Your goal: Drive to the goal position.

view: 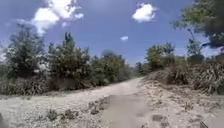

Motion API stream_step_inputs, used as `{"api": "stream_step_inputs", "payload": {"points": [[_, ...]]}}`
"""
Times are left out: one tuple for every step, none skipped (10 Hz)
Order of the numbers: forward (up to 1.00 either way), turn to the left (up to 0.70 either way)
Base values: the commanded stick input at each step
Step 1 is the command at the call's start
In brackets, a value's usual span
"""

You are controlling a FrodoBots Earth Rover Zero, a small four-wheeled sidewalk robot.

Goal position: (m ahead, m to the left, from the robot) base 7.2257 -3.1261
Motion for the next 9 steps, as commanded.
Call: {"api": "stream_step_inputs", "payload": {"points": [[0.45, 0.0], [0.45, 0.0], [0.45, 0.0], [0.45, 0.0], [0.45, 0.0], [0.45, 0.0], [0.45, 0.0], [0.45, 0.0], [0.45, 0.0]]}}
